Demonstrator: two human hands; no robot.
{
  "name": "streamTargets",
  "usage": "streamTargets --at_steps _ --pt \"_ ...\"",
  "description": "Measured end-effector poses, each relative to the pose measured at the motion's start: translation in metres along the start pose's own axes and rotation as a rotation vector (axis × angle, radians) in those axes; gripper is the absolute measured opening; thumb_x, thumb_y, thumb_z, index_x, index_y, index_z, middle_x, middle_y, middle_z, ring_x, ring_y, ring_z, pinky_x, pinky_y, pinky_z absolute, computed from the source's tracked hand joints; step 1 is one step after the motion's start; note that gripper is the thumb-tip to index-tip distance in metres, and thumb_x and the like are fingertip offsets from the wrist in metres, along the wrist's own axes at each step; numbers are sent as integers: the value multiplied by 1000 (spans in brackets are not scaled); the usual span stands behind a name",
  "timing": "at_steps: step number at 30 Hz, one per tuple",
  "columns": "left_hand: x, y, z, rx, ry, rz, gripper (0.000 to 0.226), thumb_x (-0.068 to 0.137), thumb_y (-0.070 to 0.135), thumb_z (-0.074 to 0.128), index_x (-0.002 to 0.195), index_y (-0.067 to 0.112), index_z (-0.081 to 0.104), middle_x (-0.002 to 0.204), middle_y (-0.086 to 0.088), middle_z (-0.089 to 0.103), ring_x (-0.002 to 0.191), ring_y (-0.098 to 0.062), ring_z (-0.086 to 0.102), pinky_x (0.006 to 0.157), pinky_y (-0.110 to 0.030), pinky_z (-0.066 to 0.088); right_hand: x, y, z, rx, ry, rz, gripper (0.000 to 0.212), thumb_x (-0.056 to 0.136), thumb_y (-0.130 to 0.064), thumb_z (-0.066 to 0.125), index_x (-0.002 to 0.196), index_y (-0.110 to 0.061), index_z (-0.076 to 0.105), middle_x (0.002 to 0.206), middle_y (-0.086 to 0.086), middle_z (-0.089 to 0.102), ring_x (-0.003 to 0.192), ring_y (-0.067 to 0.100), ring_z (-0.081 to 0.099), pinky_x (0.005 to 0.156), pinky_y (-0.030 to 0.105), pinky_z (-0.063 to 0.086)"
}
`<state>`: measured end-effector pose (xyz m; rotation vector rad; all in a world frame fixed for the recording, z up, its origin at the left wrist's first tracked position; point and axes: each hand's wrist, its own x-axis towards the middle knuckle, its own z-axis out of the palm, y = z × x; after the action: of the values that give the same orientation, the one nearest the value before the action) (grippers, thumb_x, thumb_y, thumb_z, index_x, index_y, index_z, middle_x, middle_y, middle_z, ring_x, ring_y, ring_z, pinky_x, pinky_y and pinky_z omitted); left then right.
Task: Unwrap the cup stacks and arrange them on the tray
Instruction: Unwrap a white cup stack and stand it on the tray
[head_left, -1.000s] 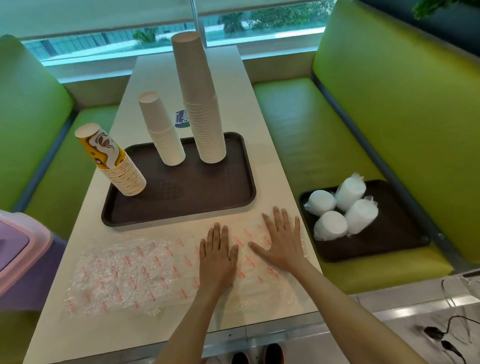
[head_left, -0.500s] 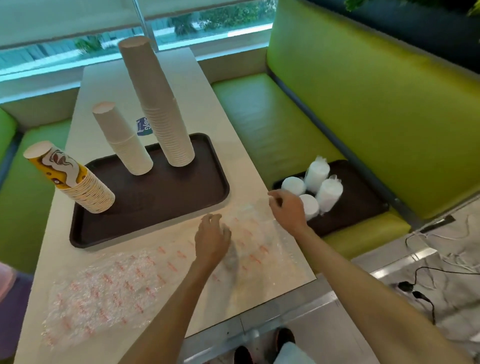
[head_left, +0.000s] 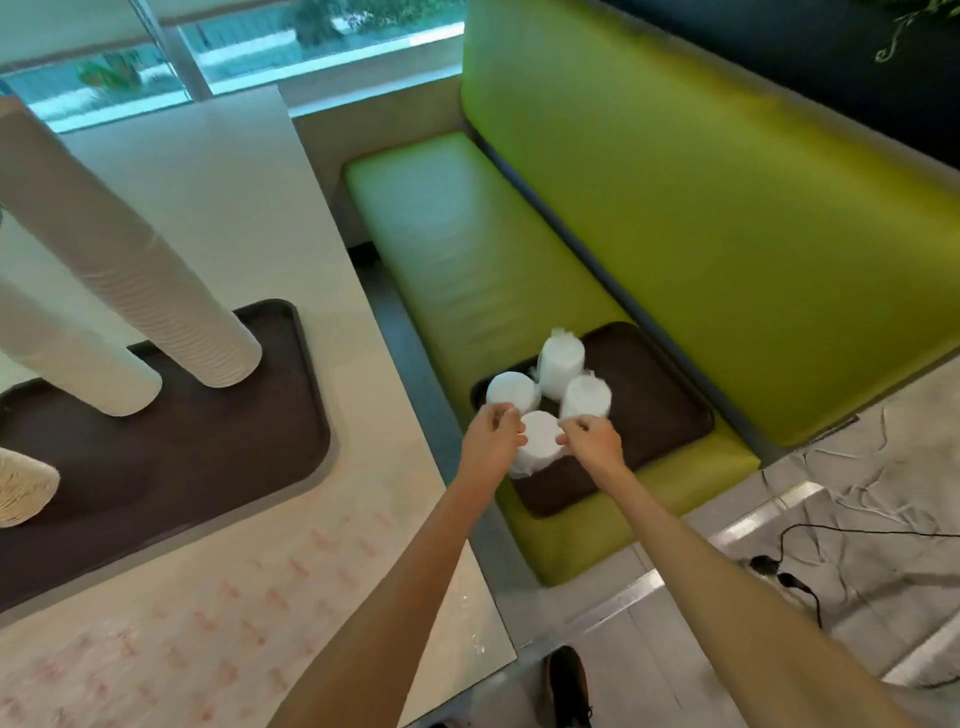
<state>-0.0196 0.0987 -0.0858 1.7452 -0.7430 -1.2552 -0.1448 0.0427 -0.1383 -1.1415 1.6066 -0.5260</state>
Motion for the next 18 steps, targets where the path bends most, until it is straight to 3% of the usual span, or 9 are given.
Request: streamTargets --at_steps 2,4,6,7,9,10,12,14,18 --pt "33 -8 24 -53 36 -125 13 101 22 40 99 15 50 94 -7 57 77 -16 56 87 -41 49 30 18 -7 5 -41 95 15 92 -20 55 86 -11 65 81 4 65 76 23 65 68 27 50" --pt "63 -20 39 -41 71 -201 17 100 23 41 92 13 51 86 -7 53 81 -21 53 78 -37 45 57 34 -11 38 -84 188 14 92 -21 56 83 -13 63 74 0 58 58 13 55 45 15 37" --pt "90 -33 49 24 93 -279 28 97 23 46 103 -3 56 92 -20 57 94 -33 57 76 -35 42 80 49 -12 76 -124 266 17 92 -23 58 77 -17 58 67 -1 50 53 10 45 37 14 28" --pt "105 -41 54 59 112 -318 39 96 23 50 114 -11 53 106 -29 58 105 -40 56 79 -38 45 91 56 -11 98 -142 305 16 93 -24 59 79 -15 58 66 0 46 54 11 41 37 16 27" --pt "130 -54 62 117 142 -359 53 93 24 55 128 -15 44 130 -32 48 120 -42 47 94 -45 43 113 71 -6 149 -175 348 15 93 -25 59 97 -10 62 68 4 45 58 14 42 45 25 35" --pt "139 -58 64 129 140 -364 57 93 25 56 132 -14 41 136 -30 44 124 -40 45 99 -44 40 122 77 -2 179 -190 366 25 94 -24 59 112 -7 61 77 8 52 66 21 49 56 33 46" --pt "158 -70 69 134 128 -377 61 93 28 58 140 -5 36 145 -20 41 130 -32 43 103 -37 37 140 89 9 238 -209 400 44 95 -26 58 134 -7 49 115 17 61 103 32 58 87 44 48" --pt "174 -86 71 161 107 -361 65 93 30 58 145 2 30 149 -14 36 135 -26 38 105 -32 34 154 103 21 263 -215 403 57 94 -28 60 144 -9 40 138 13 51 124 30 50 91 37 43" --pt "198 -112 76 289 73 -344 67 90 35 61 143 4 35 145 -12 43 130 -27 43 103 -34 37 176 126 43 269 -172 368 63 91 -29 65 146 -14 37 141 10 50 126 32 49 99 39 42"
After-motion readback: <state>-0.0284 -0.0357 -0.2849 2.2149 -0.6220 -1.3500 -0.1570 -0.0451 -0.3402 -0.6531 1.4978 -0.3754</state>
